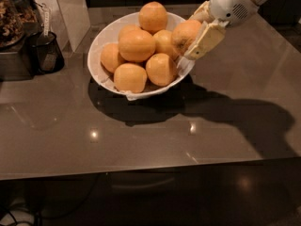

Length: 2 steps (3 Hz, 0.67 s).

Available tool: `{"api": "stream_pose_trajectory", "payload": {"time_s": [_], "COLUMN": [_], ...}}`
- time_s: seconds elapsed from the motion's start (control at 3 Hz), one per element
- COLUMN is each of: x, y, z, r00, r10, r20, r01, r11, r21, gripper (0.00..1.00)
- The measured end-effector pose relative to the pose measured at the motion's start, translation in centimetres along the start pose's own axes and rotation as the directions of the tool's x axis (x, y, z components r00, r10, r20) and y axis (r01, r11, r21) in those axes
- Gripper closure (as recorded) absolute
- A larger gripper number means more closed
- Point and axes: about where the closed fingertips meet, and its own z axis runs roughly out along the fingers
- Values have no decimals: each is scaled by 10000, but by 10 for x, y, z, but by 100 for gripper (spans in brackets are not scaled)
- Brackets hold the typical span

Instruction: Pick orange from white bowl

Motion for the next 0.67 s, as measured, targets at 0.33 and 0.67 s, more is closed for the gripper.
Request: {"api": "stream_pose_trajectory", "payload": {"time_s": [0.33,0.67], "x": [-14,-18], "y": [18,45], "z": [-32,-61], "r00": [9885,9603], "r10": [-144,33], "r20": [1506,2790], "r01": [111,-173], "r11": [9997,9987], "r21": [226,479], "gripper": [100,100]}}
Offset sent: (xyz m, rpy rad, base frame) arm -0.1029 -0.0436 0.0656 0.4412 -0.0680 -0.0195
